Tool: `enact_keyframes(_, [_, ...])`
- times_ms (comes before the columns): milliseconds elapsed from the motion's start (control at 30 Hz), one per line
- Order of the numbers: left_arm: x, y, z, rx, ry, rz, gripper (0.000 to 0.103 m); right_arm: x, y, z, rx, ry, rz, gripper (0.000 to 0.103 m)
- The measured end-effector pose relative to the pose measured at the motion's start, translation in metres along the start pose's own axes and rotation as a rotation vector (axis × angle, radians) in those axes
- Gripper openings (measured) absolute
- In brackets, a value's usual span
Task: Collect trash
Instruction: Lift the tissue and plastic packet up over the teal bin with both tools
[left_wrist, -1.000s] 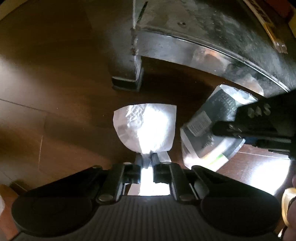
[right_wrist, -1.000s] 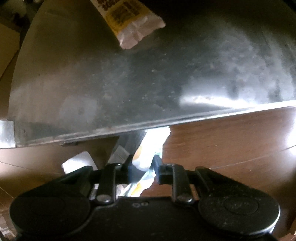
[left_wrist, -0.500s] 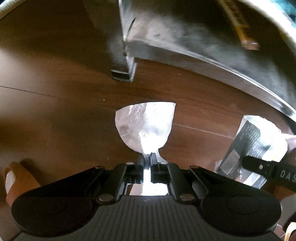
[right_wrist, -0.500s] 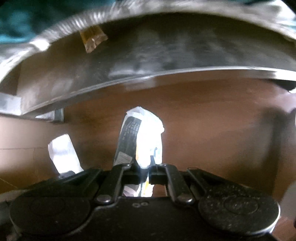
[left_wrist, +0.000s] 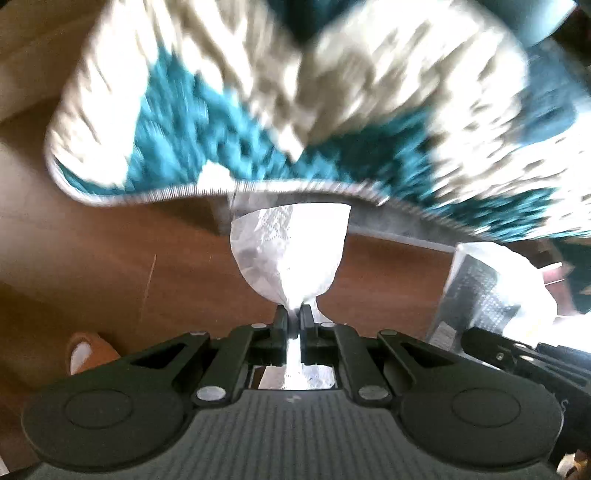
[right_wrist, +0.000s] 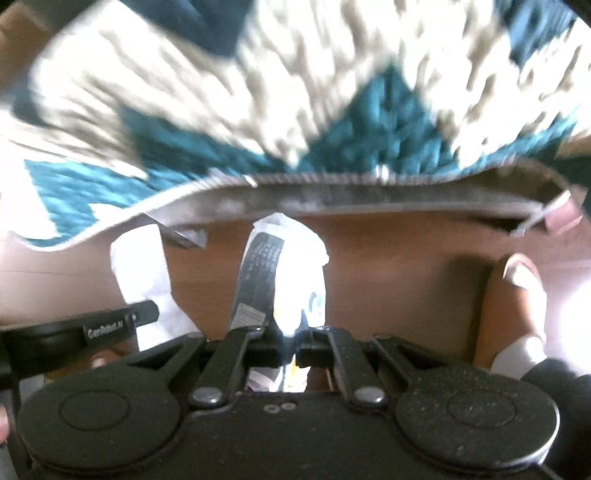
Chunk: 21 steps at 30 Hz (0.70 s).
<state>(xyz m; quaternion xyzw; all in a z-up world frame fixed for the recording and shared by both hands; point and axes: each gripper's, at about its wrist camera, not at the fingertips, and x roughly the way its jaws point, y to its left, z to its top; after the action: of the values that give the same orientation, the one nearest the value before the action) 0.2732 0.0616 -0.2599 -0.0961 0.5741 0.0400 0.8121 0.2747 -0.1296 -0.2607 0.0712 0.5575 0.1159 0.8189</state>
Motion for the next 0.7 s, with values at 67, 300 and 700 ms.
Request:
enact_keyframes(67, [-0.032, -0.003, 0.000, 0.028, -0.051, -0.008, 0.006, -0.033, 0.004, 0.005, -0.022, -0.048, 0.025, 0.003])
enact_keyframes(300, [-0.139, -0.015, -0.017, 0.075, -0.205, -0.048, 0.006, -0.131, 0.012, -0.004, -0.083, -0.201, 0.074, 0.003])
enact_keyframes(700, [-0.283, -0.039, 0.003, 0.095, -0.494, -0.157, 0.006, -0.289, 0.033, 0.018, -0.222, -0.508, 0.101, 0.003])
